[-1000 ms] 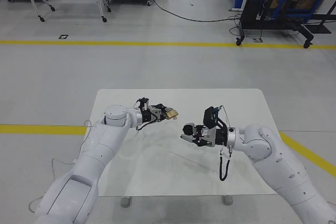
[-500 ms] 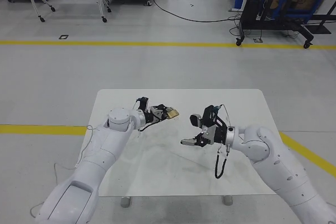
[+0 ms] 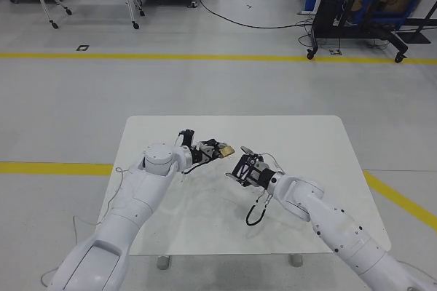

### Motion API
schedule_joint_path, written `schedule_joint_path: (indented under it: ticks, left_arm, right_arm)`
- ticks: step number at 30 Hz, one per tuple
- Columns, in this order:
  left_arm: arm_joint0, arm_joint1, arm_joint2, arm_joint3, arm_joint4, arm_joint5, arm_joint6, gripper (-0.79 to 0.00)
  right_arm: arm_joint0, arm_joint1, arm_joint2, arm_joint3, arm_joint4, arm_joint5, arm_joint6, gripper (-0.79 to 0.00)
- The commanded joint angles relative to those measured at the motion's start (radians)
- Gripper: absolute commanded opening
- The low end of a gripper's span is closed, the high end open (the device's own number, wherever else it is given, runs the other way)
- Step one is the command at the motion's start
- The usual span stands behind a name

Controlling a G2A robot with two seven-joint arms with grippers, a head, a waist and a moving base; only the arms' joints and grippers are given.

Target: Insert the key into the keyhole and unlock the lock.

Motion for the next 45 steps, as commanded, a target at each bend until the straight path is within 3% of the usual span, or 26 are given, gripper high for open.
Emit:
schedule_joint_path:
  ticks: [1, 3, 9, 16, 19, 20, 24, 27, 45]
  left_arm:
    - [0.002, 0.000, 0.000, -0.003, 0.003, 0.001, 0.003, -0.785]
    - [0.003, 0.001, 0.000, -0.007, 0.011, -0.002, 0.007, -0.785]
    - [0.007, 0.003, -0.004, -0.015, 0.012, 0.005, 0.006, -0.785]
    - [0.009, 0.004, -0.004, -0.024, 0.024, 0.008, 0.004, -0.785]
    - [0.008, 0.005, -0.004, -0.024, 0.027, 0.011, 0.001, -0.785]
    - [0.008, 0.005, -0.004, -0.025, 0.027, 0.011, 0.000, -0.785]
    - [0.007, 0.005, -0.003, -0.026, 0.032, 0.014, 0.000, -0.785]
    - [0.007, 0.005, -0.003, -0.026, 0.032, 0.016, -0.002, -0.785]
    - [0.008, 0.005, 0.000, -0.031, 0.052, 0.010, 0.012, -0.785]
  right_arm:
    - [0.005, -0.006, -0.011, 0.004, -0.021, 0.028, 0.010, -0.437]
    - [0.008, -0.013, -0.021, 0.006, -0.033, 0.044, 0.012, -0.496]
    - [0.013, -0.027, -0.031, 0.011, -0.085, 0.102, 0.040, -0.505]
    - [0.017, -0.039, -0.027, 0.021, -0.094, 0.099, 0.053, -0.514]
    - [0.021, -0.043, -0.025, 0.021, -0.109, 0.097, 0.063, -0.557]
    - [0.021, -0.044, -0.026, 0.021, -0.112, 0.096, 0.068, -0.619]
    - [0.027, -0.052, -0.027, 0.027, -0.111, 0.090, 0.076, -0.665]
    - [0.029, -0.057, -0.020, 0.029, -0.096, 0.085, 0.072, -0.757]
    - [0.024, -0.078, 0.010, 0.054, -0.034, 0.027, 0.092, -0.760]
